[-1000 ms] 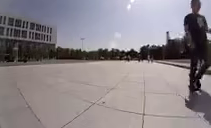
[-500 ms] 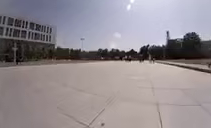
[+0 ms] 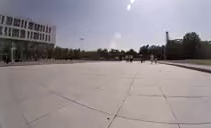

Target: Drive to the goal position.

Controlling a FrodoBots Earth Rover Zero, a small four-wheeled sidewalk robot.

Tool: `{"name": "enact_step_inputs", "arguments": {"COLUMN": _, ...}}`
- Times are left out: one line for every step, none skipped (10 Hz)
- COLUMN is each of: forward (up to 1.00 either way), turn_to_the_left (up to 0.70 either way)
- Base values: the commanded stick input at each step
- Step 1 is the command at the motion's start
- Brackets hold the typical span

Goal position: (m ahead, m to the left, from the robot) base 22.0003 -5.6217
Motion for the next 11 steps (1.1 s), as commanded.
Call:
{"name": "enact_step_inputs", "arguments": {"forward": 1.00, "turn_to_the_left": 0.00}}
{"name": "enact_step_inputs", "arguments": {"forward": 1.00, "turn_to_the_left": 0.00}}
{"name": "enact_step_inputs", "arguments": {"forward": 1.00, "turn_to_the_left": 0.00}}
{"name": "enact_step_inputs", "arguments": {"forward": 1.00, "turn_to_the_left": 0.00}}
{"name": "enact_step_inputs", "arguments": {"forward": 1.00, "turn_to_the_left": 0.00}}
{"name": "enact_step_inputs", "arguments": {"forward": 1.00, "turn_to_the_left": 0.00}}
{"name": "enact_step_inputs", "arguments": {"forward": 1.00, "turn_to_the_left": 0.00}}
{"name": "enact_step_inputs", "arguments": {"forward": 1.00, "turn_to_the_left": 0.00}}
{"name": "enact_step_inputs", "arguments": {"forward": 1.00, "turn_to_the_left": 0.00}}
{"name": "enact_step_inputs", "arguments": {"forward": 1.00, "turn_to_the_left": 0.00}}
{"name": "enact_step_inputs", "arguments": {"forward": 1.00, "turn_to_the_left": 0.00}}
